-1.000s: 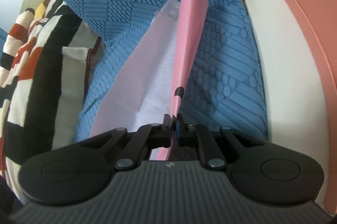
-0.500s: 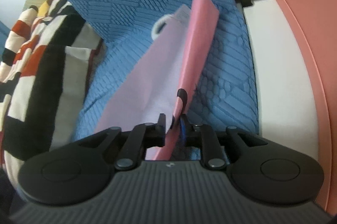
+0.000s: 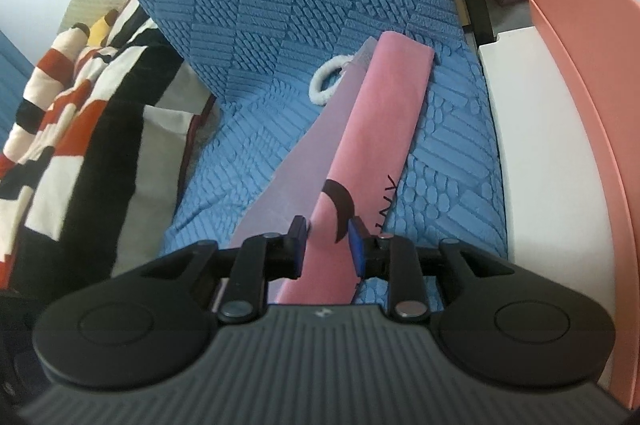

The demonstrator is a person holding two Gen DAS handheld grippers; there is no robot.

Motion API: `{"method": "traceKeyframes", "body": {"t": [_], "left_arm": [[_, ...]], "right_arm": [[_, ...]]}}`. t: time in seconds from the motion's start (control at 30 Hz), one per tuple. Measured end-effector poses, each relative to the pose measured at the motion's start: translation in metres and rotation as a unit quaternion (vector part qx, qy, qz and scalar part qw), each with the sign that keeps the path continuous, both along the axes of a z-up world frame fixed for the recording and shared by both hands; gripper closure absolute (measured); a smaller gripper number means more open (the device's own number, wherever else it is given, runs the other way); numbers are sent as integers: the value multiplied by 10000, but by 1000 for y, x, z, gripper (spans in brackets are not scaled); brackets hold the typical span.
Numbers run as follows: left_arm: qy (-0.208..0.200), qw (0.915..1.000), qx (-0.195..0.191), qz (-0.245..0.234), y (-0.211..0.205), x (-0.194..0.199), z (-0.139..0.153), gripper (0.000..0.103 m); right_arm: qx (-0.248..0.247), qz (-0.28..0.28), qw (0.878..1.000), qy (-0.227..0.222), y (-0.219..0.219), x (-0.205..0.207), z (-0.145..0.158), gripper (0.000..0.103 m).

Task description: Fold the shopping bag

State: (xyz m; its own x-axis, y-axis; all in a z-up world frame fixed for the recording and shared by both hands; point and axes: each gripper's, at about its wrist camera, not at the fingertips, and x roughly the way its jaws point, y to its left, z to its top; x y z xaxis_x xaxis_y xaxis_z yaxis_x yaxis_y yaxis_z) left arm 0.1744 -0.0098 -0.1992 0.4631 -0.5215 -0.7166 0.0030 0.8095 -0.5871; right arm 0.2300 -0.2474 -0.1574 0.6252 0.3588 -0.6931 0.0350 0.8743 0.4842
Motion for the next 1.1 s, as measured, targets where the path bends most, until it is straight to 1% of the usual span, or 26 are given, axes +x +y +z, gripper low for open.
{"method": "traceKeyframes", "body": {"t": [0.1,0.17,0.33,0.47,0.53,0.63,0.77,0.9,1.0,1.1], "left_arm": [[94,9999,-22,67,5,6,-3,94],[165,9998,-88,104,7,8,-5,94],[279,9995,-69,161,11,12,-9,93],[353,9991,-74,216,15,14,-11,92],[308,9993,13,190,15,15,-10,92],[184,9996,85,206,18,13,-6,91],[-120,9994,288,176,20,10,7,91],[-465,9985,303,-2,21,3,23,91],[-497,9980,353,-189,16,4,23,91],[-345,9979,437,-324,9,6,15,91]], "right_arm": [[-38,13,10000,25,5,2,-4,77],[-100,84,9999,41,11,3,-6,77],[-299,320,9990,92,27,6,-12,77],[-603,454,9971,136,40,8,-18,78],[-757,536,9956,148,46,9,-19,78],[-848,606,9944,149,49,10,-21,78],[-816,625,9945,185,50,13,-21,78],[-739,597,9952,227,48,15,-21,78],[-628,538,9962,278,45,16,-22,80],[-530,501,9968,313,42,16,-23,81]]}}
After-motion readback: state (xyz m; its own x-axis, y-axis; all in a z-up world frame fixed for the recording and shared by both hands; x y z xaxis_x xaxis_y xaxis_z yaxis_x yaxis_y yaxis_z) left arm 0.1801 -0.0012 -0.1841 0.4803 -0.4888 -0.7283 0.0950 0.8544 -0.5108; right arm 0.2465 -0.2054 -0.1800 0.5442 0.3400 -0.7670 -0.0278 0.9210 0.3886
